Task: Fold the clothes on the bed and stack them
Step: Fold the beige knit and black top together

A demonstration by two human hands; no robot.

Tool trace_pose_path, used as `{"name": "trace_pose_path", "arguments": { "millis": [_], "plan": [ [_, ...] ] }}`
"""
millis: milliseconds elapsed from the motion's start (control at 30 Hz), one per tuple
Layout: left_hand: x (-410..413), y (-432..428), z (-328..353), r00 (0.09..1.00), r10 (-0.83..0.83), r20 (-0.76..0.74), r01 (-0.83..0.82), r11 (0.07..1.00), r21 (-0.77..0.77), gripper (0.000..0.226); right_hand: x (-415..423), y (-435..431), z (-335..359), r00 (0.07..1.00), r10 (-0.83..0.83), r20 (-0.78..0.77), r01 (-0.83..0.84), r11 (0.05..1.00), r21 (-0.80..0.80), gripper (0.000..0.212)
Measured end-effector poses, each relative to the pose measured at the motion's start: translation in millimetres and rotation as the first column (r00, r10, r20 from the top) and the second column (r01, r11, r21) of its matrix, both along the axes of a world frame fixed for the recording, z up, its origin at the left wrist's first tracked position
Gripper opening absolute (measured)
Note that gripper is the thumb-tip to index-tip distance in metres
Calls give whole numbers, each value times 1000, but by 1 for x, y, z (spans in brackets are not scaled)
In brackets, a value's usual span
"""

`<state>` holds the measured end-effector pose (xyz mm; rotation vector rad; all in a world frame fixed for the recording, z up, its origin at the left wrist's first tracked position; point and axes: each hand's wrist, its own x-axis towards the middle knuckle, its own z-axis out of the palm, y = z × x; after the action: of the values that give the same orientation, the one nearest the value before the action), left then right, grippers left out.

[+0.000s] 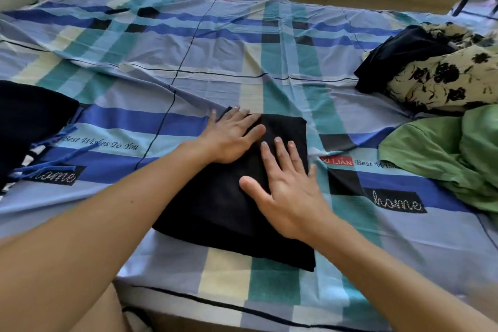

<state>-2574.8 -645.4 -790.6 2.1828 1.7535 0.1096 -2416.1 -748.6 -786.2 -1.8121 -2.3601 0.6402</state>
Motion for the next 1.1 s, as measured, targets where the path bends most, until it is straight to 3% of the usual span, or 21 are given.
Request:
{"name": "trace_pose_path", "arguments": {
  "millis": [133, 233, 300, 367, 467, 600, 667, 733, 833, 933, 1000, 1100],
  "plan": [
    [-21, 11, -9, 943, 293, 158, -284, 956, -77, 77, 15, -21, 24, 999, 1, -44, -4, 997, -77, 91],
    [-31, 8, -1, 760, 531, 374, -435, 844, -314, 98, 44, -4, 37, 985, -128, -116, 106, 978, -180, 106],
    [-35, 5, 6, 657, 588, 471, -354, 793, -496, 87, 57, 3, 40, 928, -244, -282, 124, 915, -384, 97],
    [-39, 3, 13, 651, 592, 475, -271, 766, -583, 67, 61, 3, 34, 838, -320, -442, 44, 847, -529, 82],
    [-38, -3, 21, 604, 627, 492, -166, 703, -691, 43, 59, 1, 19, 744, -358, -564, -31, 826, -563, 104],
    [-38, -15, 33, 461, 698, 547, -120, 660, -741, 16, 71, 12, 26, 623, -484, -614, 32, 800, -599, 85],
    [-41, -27, 41, 362, 736, 573, -107, 643, -759, 15, 91, 28, 41, 557, -560, -614, 113, 783, -612, 90],
    [-42, -50, 38, 295, 773, 562, -93, 608, -788, 38, 112, 44, 54, 514, -595, -618, 227, 789, -571, 90],
    [-30, -96, 22, 413, 778, 474, -93, 553, -828, 65, 130, 65, 45, 508, -607, -612, 425, 794, -434, 96],
    [-36, -101, 24, 531, 737, 418, -139, 562, -816, 74, 130, 73, 22, 591, -601, -538, 483, 798, -361, 94],
    [-51, -85, 31, 510, 740, 438, -172, 587, -791, 87, 132, 73, 16, 594, -635, -495, 479, 773, -416, 89],
    [-63, -62, 31, 372, 776, 510, -164, 595, -787, 96, 136, 51, 27, 657, -609, -443, 424, 785, -451, 66]
  ]
}}
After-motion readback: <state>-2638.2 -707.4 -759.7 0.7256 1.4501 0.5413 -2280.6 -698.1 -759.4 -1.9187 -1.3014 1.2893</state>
